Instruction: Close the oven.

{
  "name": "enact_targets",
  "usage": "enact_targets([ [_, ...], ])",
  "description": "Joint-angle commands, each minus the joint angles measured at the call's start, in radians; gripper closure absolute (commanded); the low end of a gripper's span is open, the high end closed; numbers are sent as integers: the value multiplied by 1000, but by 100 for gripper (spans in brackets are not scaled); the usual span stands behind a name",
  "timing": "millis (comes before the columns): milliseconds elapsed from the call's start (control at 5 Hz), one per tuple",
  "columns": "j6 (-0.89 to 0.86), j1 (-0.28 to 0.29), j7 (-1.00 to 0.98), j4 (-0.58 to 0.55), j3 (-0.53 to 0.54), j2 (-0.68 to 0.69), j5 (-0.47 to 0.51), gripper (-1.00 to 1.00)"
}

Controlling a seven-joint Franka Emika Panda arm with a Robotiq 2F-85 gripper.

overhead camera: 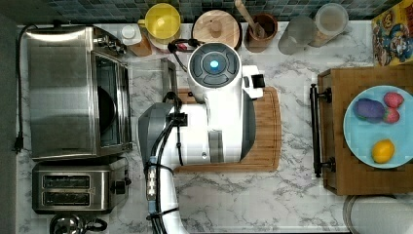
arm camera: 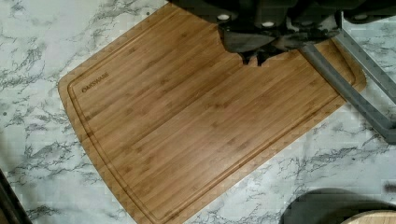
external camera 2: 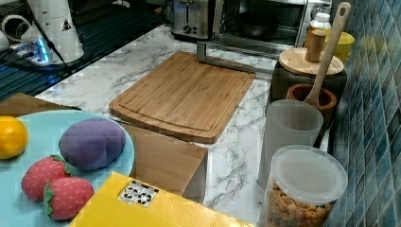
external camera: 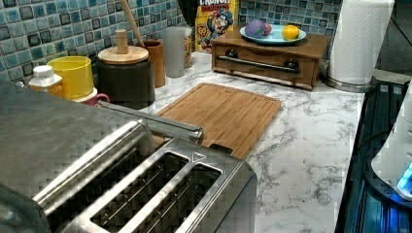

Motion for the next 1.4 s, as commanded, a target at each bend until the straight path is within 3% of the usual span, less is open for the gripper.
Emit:
enact_targets([
  [200, 31, -13, -152, 4, -1, 29, 76, 100],
  [600, 144, -47, -516, -19, -3, 114, 238, 100],
  [800, 157, -97, -733, -2, -17, 174, 421, 100],
  [1400, 162, -188, -1138, 46, -6, 341, 788, 100],
])
